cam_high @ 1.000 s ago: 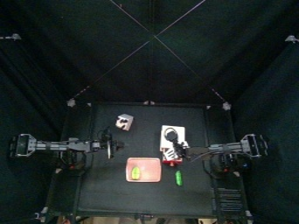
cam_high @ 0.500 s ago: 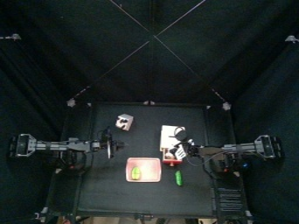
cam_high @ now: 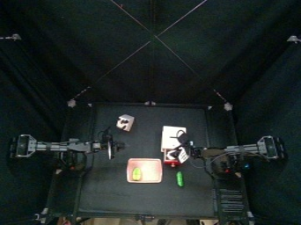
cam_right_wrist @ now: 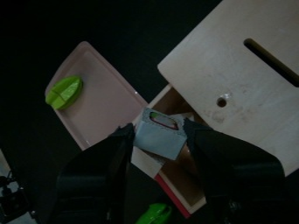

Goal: Put sushi piece in drawer

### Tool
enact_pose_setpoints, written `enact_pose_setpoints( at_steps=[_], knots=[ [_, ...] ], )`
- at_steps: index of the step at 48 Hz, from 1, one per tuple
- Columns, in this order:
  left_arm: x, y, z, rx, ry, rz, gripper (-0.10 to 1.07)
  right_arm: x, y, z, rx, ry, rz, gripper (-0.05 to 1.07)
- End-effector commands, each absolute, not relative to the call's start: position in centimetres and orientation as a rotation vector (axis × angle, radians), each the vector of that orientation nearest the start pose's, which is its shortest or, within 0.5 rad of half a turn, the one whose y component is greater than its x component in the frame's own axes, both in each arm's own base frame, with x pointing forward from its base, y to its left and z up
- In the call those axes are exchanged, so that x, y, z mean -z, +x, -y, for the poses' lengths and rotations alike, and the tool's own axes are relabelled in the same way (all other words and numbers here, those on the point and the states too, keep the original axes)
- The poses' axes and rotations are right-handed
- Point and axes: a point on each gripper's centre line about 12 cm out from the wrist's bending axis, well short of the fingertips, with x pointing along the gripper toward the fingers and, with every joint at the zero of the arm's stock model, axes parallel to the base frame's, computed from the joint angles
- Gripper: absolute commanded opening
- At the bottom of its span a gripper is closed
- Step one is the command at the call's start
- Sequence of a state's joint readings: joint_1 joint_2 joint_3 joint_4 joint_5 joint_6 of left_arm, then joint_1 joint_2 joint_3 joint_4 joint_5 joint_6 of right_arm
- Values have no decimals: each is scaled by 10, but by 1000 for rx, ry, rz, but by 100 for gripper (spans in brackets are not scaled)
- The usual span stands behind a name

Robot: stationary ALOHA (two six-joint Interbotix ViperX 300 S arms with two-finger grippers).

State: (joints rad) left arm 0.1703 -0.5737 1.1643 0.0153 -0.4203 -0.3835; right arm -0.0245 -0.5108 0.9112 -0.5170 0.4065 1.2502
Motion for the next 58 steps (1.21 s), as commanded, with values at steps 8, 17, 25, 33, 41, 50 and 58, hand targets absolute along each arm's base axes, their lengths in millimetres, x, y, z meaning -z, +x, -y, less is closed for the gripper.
enact_pose_setpoints(
  at_steps=[8,17,25,33,41,50,58],
  knots=[
    [-227,250,-43,-194,-381,-125,24,-225,263,30,480,666,-614,75],
    [-227,250,-43,-192,-379,-126,24,-225,264,30,480,664,-614,94],
    [-226,250,-42,-191,-381,-129,24,-225,263,30,482,670,-616,101],
    [-226,250,-42,-190,-381,-131,24,-225,264,30,480,671,-615,101],
    [-226,250,-42,-190,-381,-131,24,-226,264,28,472,670,-613,101],
    [-226,250,-42,-190,-381,-131,24,-229,262,28,471,675,-603,101],
    [-226,250,-42,-191,-379,-129,24,-233,261,28,465,680,-589,101]
  ],
)
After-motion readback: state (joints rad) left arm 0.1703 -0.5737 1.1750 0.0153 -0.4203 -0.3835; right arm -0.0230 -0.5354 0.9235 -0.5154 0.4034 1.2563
